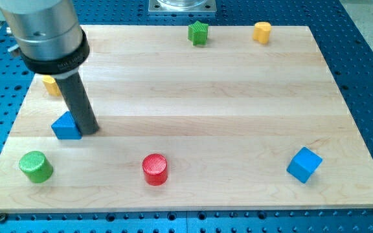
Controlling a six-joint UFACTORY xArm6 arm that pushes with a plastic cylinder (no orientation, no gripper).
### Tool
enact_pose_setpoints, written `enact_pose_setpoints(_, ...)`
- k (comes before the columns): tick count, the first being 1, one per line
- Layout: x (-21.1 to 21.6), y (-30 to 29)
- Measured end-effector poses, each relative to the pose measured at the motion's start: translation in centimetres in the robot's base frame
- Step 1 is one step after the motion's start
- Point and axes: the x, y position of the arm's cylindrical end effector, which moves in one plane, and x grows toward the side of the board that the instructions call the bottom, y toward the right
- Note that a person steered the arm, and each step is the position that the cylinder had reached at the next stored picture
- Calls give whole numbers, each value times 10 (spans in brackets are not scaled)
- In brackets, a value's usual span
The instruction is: Push the green star diagonally top right to the yellow hexagon
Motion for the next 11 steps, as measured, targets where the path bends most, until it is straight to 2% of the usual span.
enact_pose_setpoints(3, 3, -59)
enact_pose_setpoints(4, -14, -8)
enact_pose_setpoints(5, -57, 60)
enact_pose_setpoints(6, -95, 156)
enact_pose_setpoints(7, -170, 205)
enact_pose_setpoints(9, -260, 261)
enact_pose_setpoints(10, -287, 256)
enact_pose_setpoints(11, -279, 186)
